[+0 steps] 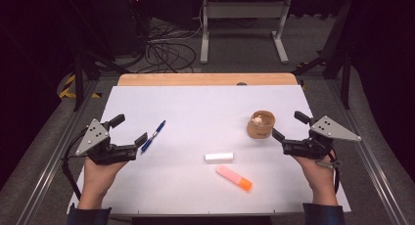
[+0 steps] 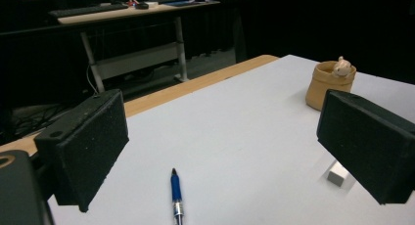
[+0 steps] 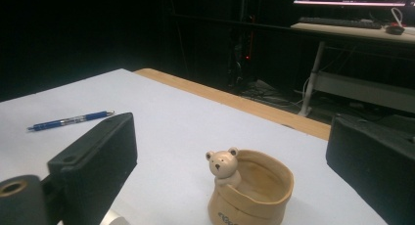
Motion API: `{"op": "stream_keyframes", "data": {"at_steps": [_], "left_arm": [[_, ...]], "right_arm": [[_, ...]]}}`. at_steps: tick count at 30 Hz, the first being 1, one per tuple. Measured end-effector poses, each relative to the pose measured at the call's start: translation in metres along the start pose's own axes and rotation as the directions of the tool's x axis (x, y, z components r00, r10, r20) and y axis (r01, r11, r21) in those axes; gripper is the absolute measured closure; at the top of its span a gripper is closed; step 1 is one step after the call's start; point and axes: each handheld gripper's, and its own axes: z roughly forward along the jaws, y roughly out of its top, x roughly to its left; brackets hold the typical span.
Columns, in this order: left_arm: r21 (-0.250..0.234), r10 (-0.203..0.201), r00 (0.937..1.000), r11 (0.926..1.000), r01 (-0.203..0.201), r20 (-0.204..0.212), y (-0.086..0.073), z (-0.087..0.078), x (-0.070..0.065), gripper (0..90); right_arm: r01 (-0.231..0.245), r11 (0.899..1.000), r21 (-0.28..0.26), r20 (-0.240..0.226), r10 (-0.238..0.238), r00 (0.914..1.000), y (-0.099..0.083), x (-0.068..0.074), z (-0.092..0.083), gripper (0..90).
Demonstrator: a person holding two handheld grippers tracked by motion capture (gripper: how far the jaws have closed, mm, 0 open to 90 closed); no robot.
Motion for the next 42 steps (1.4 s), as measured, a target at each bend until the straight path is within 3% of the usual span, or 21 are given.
{"op": "stream_keyframes", "data": {"at_steps": [3, 9, 12, 21, 26, 28, 33, 42], "left_arm": [[0.003, 0.003, 1.0, 1.0, -0.003, 0.005, 0.0, 0.001, -0.001, 5.6], [0.004, 0.004, 1.0, 1.0, -0.004, 0.005, 0.0, 0.002, -0.001, 5.6], [0.007, 0.007, 0.9999, 1.0, -0.007, 0.008, 0.0, 0.003, -0.002, 5.6], [0.009, 0.006, 0.9998, 0.9999, -0.006, 0.017, 0.0, 0.005, -0.004, 5.5], [0.012, 0.008, 0.9998, 0.9999, -0.008, 0.017, -0.001, 0.005, -0.004, 5.4], [0.012, 0.009, 0.9997, 0.9999, -0.009, 0.021, -0.001, 0.005, -0.004, 5.5], [0.015, -0.001, 0.9994, 0.9999, 0.0, 0.035, -0.001, 0.006, -0.006, 5.2], [0.029, 0.01, 0.999, 0.9995, -0.012, 0.042, -0.001, 0.008, -0.007, 5.1]], "right_arm": [[0.001, 1.0, 0.022, 0.012, -0.001, 0.9999, -0.002, 0.0, 0.003, 8.1], [0.018, 0.999, 0.046, 0.083, -0.021, 0.9963, -0.006, 0.002, 0.008, 17.2], [-0.01, 0.999, 0.039, 0.068, 0.007, 0.9976, -0.009, 0.003, 0.013, 19.3], [-0.008, 0.998, 0.07, 0.06, 0.004, 0.9982, -0.013, 0.007, 0.023, 28.2], [0.037, 0.989, 0.141, 0.006, -0.038, 0.9993, -0.015, 0.01, 0.027, 34.5], [0.043, 0.984, 0.173, -0.038, -0.036, 0.9986, -0.016, 0.011, 0.027, 37.3], [0.095, 0.958, 0.269, -0.137, -0.059, 0.9888, -0.02, 0.017, 0.031, 40.3], [0.141, 0.933, 0.331, -0.231, -0.065, 0.9707, -0.026, 0.033, 0.04, 43.7]]}}
